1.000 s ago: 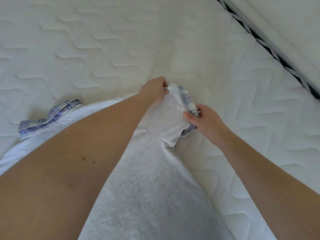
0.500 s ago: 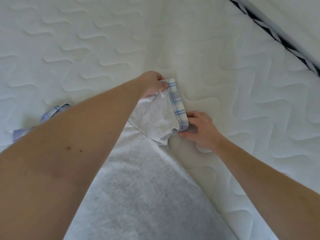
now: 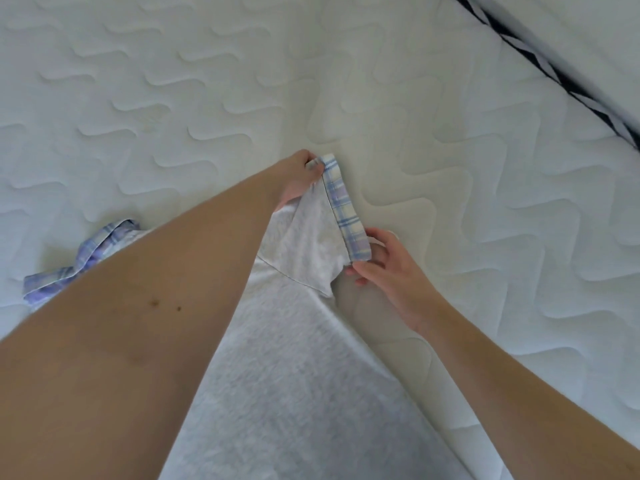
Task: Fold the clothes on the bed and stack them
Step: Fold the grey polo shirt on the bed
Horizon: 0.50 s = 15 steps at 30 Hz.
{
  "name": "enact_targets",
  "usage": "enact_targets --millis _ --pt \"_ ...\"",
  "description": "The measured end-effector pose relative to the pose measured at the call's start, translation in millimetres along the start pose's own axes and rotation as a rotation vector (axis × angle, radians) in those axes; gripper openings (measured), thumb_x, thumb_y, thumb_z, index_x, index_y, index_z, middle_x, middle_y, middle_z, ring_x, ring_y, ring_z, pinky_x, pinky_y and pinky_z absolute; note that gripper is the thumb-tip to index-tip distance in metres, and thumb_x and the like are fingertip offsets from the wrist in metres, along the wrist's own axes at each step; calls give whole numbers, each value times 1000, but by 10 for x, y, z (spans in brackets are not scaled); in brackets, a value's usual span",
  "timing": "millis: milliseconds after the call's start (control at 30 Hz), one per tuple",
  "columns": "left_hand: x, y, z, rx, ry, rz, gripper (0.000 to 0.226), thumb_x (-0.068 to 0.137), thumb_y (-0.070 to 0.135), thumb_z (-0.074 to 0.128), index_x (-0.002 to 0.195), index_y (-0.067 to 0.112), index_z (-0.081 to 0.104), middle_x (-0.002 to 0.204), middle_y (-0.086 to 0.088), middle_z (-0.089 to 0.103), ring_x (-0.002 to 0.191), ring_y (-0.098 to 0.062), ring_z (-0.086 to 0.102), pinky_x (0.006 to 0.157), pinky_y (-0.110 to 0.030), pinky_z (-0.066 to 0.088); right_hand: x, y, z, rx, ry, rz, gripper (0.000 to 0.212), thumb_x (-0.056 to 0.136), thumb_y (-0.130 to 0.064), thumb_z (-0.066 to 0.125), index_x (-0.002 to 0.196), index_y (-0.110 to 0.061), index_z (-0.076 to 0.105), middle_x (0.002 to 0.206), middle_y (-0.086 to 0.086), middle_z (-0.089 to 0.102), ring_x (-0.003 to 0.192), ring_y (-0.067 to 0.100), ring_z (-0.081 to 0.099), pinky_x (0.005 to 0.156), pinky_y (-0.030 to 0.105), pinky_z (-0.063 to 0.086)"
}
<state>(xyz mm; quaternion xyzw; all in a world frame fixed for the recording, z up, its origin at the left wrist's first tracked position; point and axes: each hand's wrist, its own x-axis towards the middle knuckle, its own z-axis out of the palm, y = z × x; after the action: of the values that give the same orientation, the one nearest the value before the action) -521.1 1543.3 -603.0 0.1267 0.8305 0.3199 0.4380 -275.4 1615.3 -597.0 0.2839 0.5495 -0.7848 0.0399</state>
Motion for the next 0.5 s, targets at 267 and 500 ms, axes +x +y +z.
enact_targets --millis 267,500 --pt "8 -14 -17 -60 -76 23 11 95 36 61 93 26 58 91 0 57 76 -16 54 71 -33 50 144 -123 -215 -582 201 6 19 80 -33 78 80 -17 68 85 -10 66 69 7 65 62 12 46" --pt "4 -40 -32 -61 -115 9 24 78 53 75 90 35 64 96 6 69 80 -11 55 67 -24 45 11 139 -205 -667 266 -161 27 73 -17 83 75 -18 56 99 -5 60 84 3 61 72 6 42"
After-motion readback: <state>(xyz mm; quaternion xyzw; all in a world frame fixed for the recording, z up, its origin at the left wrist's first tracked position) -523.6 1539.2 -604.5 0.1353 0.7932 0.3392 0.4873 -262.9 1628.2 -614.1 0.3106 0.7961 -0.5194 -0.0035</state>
